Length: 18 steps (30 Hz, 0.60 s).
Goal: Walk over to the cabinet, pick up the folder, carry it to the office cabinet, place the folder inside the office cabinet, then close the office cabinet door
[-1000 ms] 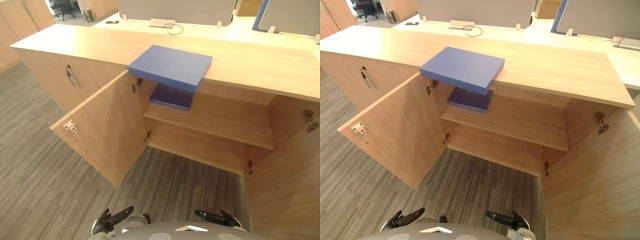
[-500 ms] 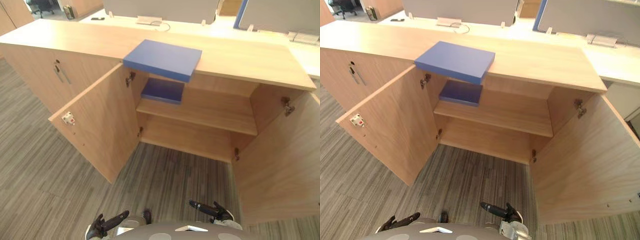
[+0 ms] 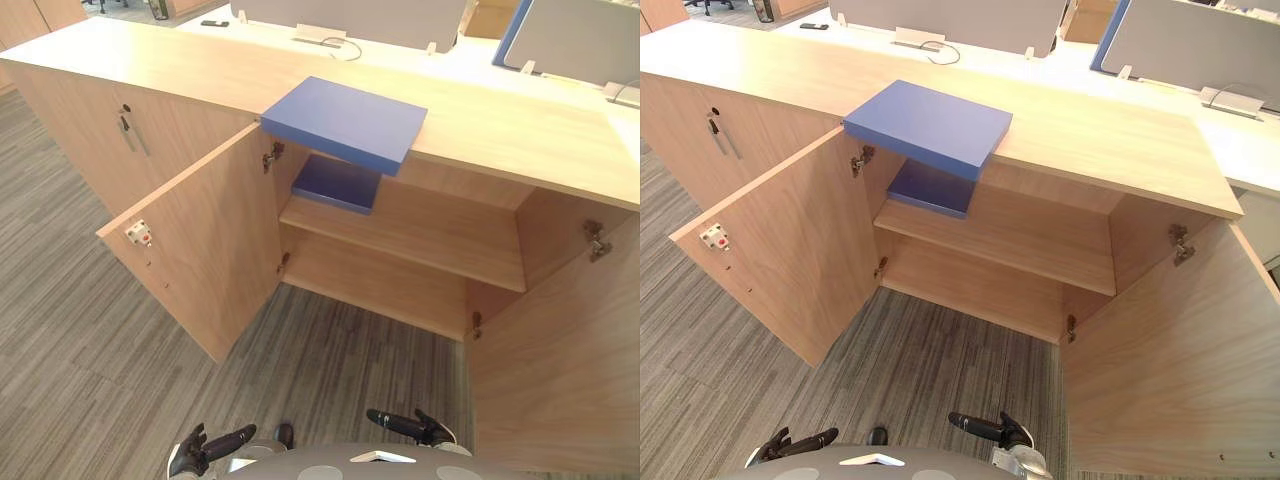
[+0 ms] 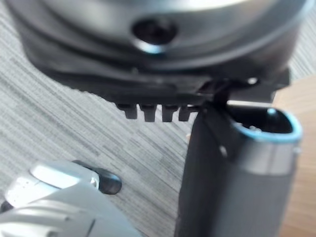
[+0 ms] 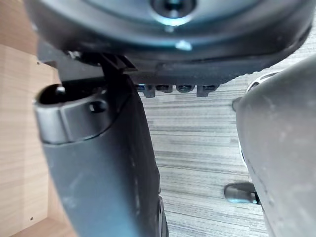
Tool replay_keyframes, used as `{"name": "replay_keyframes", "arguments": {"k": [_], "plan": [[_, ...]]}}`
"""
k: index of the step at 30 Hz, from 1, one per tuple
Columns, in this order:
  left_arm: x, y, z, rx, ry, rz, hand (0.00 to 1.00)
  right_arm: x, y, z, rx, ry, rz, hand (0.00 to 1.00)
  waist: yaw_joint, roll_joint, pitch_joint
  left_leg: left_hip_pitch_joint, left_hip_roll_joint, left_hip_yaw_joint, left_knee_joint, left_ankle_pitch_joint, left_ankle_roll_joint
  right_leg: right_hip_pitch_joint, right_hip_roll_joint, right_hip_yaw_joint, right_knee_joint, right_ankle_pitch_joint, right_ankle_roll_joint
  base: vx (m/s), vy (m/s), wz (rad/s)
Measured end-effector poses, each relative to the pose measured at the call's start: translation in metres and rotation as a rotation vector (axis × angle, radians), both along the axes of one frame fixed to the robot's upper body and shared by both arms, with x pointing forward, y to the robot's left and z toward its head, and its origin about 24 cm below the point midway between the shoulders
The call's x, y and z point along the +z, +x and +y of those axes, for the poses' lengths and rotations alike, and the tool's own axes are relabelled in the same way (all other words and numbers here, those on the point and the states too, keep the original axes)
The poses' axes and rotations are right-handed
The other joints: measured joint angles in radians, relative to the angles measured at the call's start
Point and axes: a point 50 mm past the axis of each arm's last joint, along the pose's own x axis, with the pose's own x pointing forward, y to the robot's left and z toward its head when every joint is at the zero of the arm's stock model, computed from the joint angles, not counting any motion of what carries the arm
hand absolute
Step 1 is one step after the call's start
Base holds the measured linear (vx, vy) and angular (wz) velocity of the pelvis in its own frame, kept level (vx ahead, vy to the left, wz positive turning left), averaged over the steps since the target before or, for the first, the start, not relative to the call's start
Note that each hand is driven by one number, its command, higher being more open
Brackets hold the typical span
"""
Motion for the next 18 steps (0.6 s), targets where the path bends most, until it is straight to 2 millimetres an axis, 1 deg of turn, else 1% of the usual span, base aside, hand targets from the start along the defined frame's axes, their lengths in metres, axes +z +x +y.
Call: {"name": "replay_keyframes", "arguments": {"k": [2,3,4,5,6,8,10,11,13,14,15,16,17,18], "plan": [[0.002,0.009,-0.001,-0.075,0.014,-0.020,1.00,0.000,0.000,0.000,0.006,-0.003,0.001,1.00,0.000,0.000,-0.001,-0.011,-0.002,-0.011,0.000,0.000,0.000,0.001,0.001,-0.007,-0.001,0.005,0.004,0.13,-0.043,0.19],[0.005,0.016,-0.003,-0.142,0.029,-0.044,1.00,0.000,0.001,0.000,0.020,-0.007,0.001,1.00,0.001,0.001,-0.002,-0.017,0.000,-0.016,0.001,0.000,0.000,-0.001,0.003,-0.007,0.001,0.009,0.004,0.08,-0.039,0.14],[0.010,0.024,-0.003,-0.221,0.046,-0.074,1.00,0.000,0.003,0.002,0.038,-0.008,-0.002,1.00,0.002,0.003,-0.002,-0.017,0.008,-0.016,0.001,0.000,0.000,-0.002,0.012,-0.005,0.002,0.021,0.000,0.06,-0.039,0.12],[0.013,0.028,-0.004,-0.257,0.053,-0.097,1.00,0.001,0.004,0.002,0.043,-0.008,-0.004,1.00,0.002,0.006,-0.003,-0.017,0.015,-0.015,0.001,0.000,0.000,-0.003,0.019,-0.004,0.002,0.030,-0.006,0.02,-0.036,0.05],[0.020,0.037,-0.007,-0.298,0.057,-0.153,1.00,0.001,0.007,0.003,0.058,-0.009,-0.010,1.00,0.001,0.014,-0.005,-0.017,0.030,-0.014,0.001,0.000,0.000,-0.010,0.035,-0.003,0.002,0.054,-0.016,0.00,0.000,0.00],[0.033,0.055,-0.019,-0.330,0.043,-0.270,1.00,0.002,0.009,0.001,0.078,-0.019,-0.016,1.00,0.002,0.031,-0.011,-0.021,0.051,-0.013,0.000,0.000,0.000,-0.020,0.054,0.000,0.003,0.087,-0.034,-0.02,0.001,-0.03],[0.055,0.083,-0.038,-0.365,0.020,-0.438,1.00,0.002,0.011,0.001,0.084,-0.027,-0.023,1.00,0.000,0.045,-0.017,-0.023,0.061,-0.006,0.000,-0.001,-0.002,-0.029,0.058,0.004,0.004,0.104,-0.043,-0.06,0.014,-0.13],[0.060,0.090,-0.044,-0.386,0.011,-0.476,1.00,0.002,0.010,0.001,0.093,-0.029,-0.021,1.00,-0.001,0.049,-0.019,-0.025,0.060,-0.003,0.000,-0.001,-0.002,-0.034,0.056,0.008,0.004,0.104,-0.043,-0.07,0.024,-0.26],[0.081,0.109,-0.055,-0.511,0.038,-0.586,1.00,0.003,0.014,0.002,0.150,-0.039,-0.030,1.00,-0.009,0.054,-0.022,-0.027,0.058,0.021,0.000,-0.010,-0.009,-0.043,0.051,0.024,0.004,0.104,-0.043,-0.09,0.024,-0.37],[0.086,0.113,-0.056,-0.537,0.050,-0.609,1.00,0.004,0.015,0.003,0.157,-0.039,-0.035,1.00,-0.015,0.058,-0.021,-0.028,0.058,0.025,0.000,-0.010,-0.009,-0.048,0.050,0.025,0.004,0.103,-0.043,-0.12,0.010,-0.31],[0.093,0.120,-0.055,-0.565,0.066,-0.640,1.00,0.004,0.016,0.003,0.161,-0.040,-0.040,1.00,-0.028,0.063,-0.022,-0.034,0.059,0.031,0.000,-0.010,-0.009,-0.056,0.051,0.026,0.002,0.100,-0.048,-0.10,-0.002,-0.19],[0.096,0.123,-0.054,-0.567,0.068,-0.655,1.00,0.004,0.016,0.003,0.162,-0.039,-0.042,1.00,-0.032,0.062,-0.022,-0.038,0.058,0.035,0.000,-0.010,-0.008,-0.061,0.050,0.027,0.001,0.095,-0.055,-0.16,-0.037,-0.35],[0.101,0.130,-0.048,-0.541,0.068,-0.684,1.00,0.004,0.016,0.003,0.180,-0.041,-0.040,1.00,-0.032,0.057,-0.025,-0.043,0.057,0.047,0.000,-0.009,-0.009,-0.071,0.050,0.033,-0.005,0.075,-0.071,-0.12,-0.050,-0.30],[0.102,0.132,-0.046,-0.511,0.051,-0.694,1.00,0.004,0.016,0.003,0.185,-0.041,-0.039,1.00,-0.033,0.056,-0.025,-0.045,0.055,0.050,0.000,-0.007,-0.009,-0.071,0.048,0.035,-0.011,0.062,-0.067,-0.12,-0.065,-0.27]]}}
